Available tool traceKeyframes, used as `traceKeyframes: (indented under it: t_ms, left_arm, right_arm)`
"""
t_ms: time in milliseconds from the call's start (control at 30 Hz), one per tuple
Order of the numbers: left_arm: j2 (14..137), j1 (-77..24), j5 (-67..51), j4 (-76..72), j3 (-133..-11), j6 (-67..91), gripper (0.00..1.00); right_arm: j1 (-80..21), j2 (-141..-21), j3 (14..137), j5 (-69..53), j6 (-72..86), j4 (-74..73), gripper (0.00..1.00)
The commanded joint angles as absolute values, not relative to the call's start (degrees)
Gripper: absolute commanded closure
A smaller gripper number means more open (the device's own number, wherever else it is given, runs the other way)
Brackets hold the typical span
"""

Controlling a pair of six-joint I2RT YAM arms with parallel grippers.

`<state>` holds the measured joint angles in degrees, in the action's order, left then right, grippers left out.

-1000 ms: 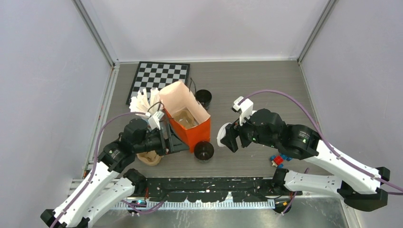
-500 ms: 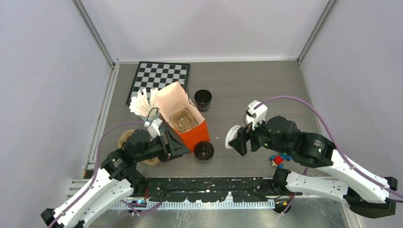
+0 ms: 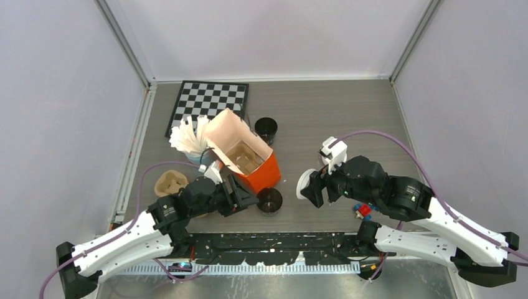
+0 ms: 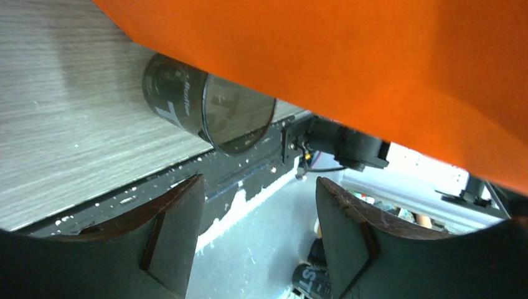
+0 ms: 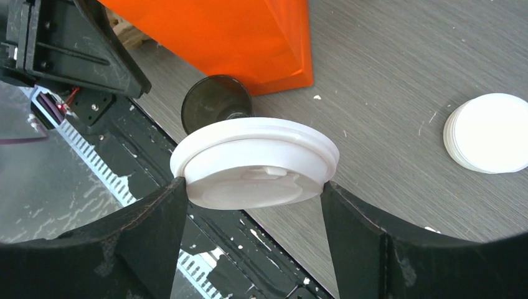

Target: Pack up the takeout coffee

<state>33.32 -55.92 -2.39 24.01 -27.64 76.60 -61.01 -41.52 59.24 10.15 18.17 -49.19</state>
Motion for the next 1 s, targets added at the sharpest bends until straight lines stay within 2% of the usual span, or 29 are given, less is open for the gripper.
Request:
traceKeyframes:
  t_ms: [0,233,500,733,967]
  left_arm:
    - [35.3,-56.2,4.2,22.3,-31.0,72.9,0.32]
    - [36.0,-56.2,7.1,19.7,-32.2,69.8,0.30]
    - [33.9,-56.2,10.9,30.5,-40.0,63.8,0.23]
    - [29.6,-56.2,10.2,32.8,-41.1,62.2,0.24]
    - [29.8,-56.2,9.8,30.8,-44.8,54.0,0.19]
  right_arm:
    - [-61.2,-42.4,58.2,8.6,18.5,-48.1,0.29]
    - [-61.2,-44.7,58.0,5.1,16.7,-47.9,0.29]
    - [-61.2,-48.2,57.6,2.9,15.9,-45.1,0.29]
    - [-61.2,-51.4,56.7,2.2,16.8,-42.0,0.29]
    - [-61.2,-52.0,56.2,2.4,18.1,-39.3,0.29]
